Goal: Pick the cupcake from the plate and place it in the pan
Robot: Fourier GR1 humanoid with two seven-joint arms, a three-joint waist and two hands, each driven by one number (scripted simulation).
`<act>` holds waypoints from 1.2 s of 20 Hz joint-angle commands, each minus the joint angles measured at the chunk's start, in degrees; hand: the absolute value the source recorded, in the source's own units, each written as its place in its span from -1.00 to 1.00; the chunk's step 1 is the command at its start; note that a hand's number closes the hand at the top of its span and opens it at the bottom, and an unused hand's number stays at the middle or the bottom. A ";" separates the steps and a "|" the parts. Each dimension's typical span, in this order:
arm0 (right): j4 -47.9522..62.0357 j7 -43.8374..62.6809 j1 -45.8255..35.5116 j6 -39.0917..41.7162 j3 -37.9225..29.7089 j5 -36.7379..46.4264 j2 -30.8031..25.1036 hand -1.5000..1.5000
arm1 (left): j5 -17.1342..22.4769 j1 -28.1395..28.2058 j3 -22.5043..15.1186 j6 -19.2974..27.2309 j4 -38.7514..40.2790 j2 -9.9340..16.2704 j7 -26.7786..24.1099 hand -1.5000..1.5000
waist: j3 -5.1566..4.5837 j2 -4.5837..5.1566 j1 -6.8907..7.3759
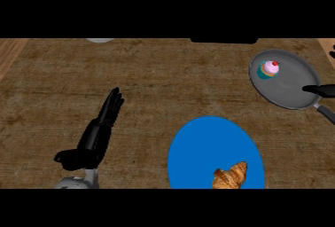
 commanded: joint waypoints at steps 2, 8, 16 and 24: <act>0.57 -5.05 4.74 12.53 0.18 -0.84 -4.45 -1.00 | 0.05 0.61 0.46 -0.71 -0.47 0.85 -0.56 0.00 | 0.02 -0.12 -0.22; -1.35 -11.26 9.32 15.98 1.91 -0.51 -4.07 -1.00 | -0.88 2.94 -0.37 -0.11 -1.85 0.57 -0.49 0.00 | -0.03 -0.44 -0.43; -3.02 -14.22 11.79 16.70 4.38 -0.38 -4.96 -1.00 | 0.34 -0.33 2.59 -1.32 4.28 0.61 -2.97 0.00 | -0.07 -0.48 -1.07; -3.36 -16.49 14.51 15.72 6.26 -0.69 -5.61 -1.00 | -1.16 -0.63 0.90 -0.32 2.11 -0.49 -0.78 0.00 | -0.05 -0.63 -1.13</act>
